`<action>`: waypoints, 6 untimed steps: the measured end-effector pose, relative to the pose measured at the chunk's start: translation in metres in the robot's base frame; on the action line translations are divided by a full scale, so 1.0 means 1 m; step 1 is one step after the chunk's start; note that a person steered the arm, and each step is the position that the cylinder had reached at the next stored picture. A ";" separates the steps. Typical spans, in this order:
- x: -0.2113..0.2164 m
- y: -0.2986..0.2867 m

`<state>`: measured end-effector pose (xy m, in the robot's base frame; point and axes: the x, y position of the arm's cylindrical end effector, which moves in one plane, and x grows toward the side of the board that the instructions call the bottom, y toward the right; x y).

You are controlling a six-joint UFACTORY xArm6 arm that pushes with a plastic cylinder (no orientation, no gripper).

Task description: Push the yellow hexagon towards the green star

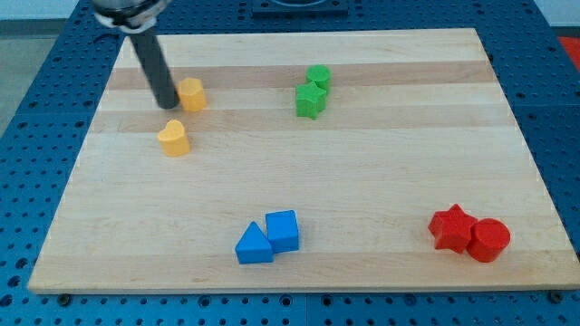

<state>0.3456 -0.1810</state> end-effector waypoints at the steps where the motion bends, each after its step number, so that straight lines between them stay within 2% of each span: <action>1: 0.000 0.012; 2: -0.004 0.039; 4: -0.013 -0.002; 5: -0.026 0.032; 6: -0.031 0.093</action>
